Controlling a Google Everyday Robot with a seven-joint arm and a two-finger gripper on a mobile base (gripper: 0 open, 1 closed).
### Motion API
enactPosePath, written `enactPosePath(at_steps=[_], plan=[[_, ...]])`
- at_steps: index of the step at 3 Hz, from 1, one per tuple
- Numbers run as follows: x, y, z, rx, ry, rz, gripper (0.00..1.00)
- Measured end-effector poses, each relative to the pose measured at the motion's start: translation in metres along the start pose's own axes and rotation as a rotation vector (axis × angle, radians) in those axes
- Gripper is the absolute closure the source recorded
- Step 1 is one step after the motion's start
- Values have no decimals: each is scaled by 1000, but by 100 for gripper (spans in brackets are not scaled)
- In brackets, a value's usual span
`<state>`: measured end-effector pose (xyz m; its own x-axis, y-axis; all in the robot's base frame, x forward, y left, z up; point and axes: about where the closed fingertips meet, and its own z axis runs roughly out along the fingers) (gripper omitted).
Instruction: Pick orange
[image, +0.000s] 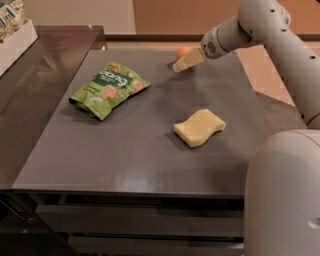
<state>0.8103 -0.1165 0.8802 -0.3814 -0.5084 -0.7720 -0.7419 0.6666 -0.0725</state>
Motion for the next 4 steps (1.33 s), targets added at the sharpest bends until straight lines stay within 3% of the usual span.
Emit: enactPosePath(at_steps=[2, 4], plan=[[-7, -10, 19, 0, -8, 16, 0], [-2, -11, 30, -19, 35, 24, 41]])
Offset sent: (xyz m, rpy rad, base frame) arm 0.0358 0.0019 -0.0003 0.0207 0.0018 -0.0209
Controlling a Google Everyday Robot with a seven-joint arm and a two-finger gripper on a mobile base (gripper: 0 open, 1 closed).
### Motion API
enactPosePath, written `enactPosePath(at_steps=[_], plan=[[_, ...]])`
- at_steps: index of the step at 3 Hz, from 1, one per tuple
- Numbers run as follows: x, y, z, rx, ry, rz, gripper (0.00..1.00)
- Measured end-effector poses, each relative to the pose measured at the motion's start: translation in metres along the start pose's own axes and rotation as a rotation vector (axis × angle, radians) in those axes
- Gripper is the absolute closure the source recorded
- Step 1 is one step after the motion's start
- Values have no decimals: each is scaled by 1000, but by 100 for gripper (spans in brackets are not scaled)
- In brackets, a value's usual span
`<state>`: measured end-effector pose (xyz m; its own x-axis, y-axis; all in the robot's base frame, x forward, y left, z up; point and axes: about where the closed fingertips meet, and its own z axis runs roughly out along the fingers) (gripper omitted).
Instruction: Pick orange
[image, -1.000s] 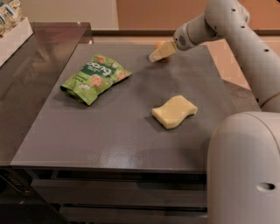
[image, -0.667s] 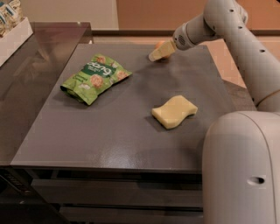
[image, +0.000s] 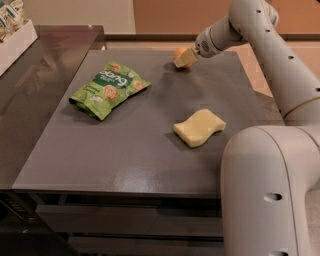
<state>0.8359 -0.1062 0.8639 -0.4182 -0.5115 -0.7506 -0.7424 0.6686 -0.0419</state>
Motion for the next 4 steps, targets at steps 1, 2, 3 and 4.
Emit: enactPosePath(at_steps=[1, 2, 3, 4], plan=[[0, 0, -3, -3, 3, -2, 64], [-5, 1, -16, -2, -10, -16, 87], [-14, 9, -45, -12, -28, -36, 100], [-25, 24, -85, -31, -52, -72, 100]])
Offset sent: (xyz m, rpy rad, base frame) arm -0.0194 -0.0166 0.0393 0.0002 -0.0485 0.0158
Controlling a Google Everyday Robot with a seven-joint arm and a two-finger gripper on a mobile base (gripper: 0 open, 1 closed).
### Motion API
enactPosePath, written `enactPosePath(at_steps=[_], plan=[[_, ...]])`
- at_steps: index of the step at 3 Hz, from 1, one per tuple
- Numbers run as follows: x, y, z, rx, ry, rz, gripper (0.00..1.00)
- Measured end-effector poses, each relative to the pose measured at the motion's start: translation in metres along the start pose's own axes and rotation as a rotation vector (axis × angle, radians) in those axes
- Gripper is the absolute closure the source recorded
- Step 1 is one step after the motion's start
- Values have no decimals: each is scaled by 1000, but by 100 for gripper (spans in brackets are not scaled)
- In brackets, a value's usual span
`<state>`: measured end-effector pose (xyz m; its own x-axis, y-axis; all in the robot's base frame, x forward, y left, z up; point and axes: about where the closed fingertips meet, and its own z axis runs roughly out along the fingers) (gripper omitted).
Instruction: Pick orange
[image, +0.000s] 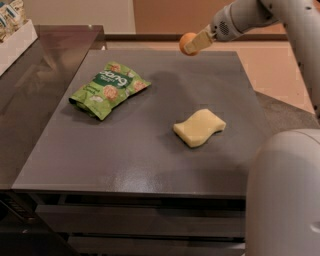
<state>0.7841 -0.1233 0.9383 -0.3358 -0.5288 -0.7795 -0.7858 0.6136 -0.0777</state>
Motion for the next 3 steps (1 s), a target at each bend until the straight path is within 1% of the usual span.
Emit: enactPosePath(at_steps=[1, 3], plan=[[-17, 17, -36, -24, -18, -53, 100], [-45, 41, -88, -62, -42, -160, 100]])
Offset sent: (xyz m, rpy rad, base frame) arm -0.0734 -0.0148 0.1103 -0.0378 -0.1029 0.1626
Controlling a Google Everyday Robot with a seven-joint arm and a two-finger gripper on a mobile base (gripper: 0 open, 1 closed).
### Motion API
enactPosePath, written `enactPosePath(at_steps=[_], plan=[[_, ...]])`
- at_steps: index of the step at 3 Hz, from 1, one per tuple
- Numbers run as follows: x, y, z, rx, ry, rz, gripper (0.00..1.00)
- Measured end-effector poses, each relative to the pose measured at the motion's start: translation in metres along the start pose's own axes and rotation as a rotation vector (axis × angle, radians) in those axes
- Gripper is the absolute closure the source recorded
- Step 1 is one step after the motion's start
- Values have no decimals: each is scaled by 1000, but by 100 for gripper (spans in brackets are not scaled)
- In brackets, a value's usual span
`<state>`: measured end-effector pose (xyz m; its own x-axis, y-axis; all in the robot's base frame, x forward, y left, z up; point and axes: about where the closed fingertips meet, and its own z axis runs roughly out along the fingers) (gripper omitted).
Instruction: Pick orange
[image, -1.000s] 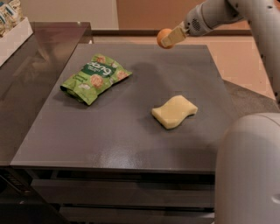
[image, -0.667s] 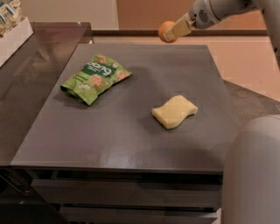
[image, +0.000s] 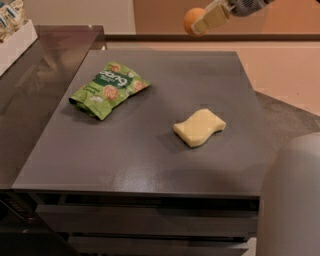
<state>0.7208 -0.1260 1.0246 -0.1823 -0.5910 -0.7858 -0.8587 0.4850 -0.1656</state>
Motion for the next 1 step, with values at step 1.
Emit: enactPosePath(at_steps=[1], plan=[[-1, 1, -1, -4, 0, -4, 100]])
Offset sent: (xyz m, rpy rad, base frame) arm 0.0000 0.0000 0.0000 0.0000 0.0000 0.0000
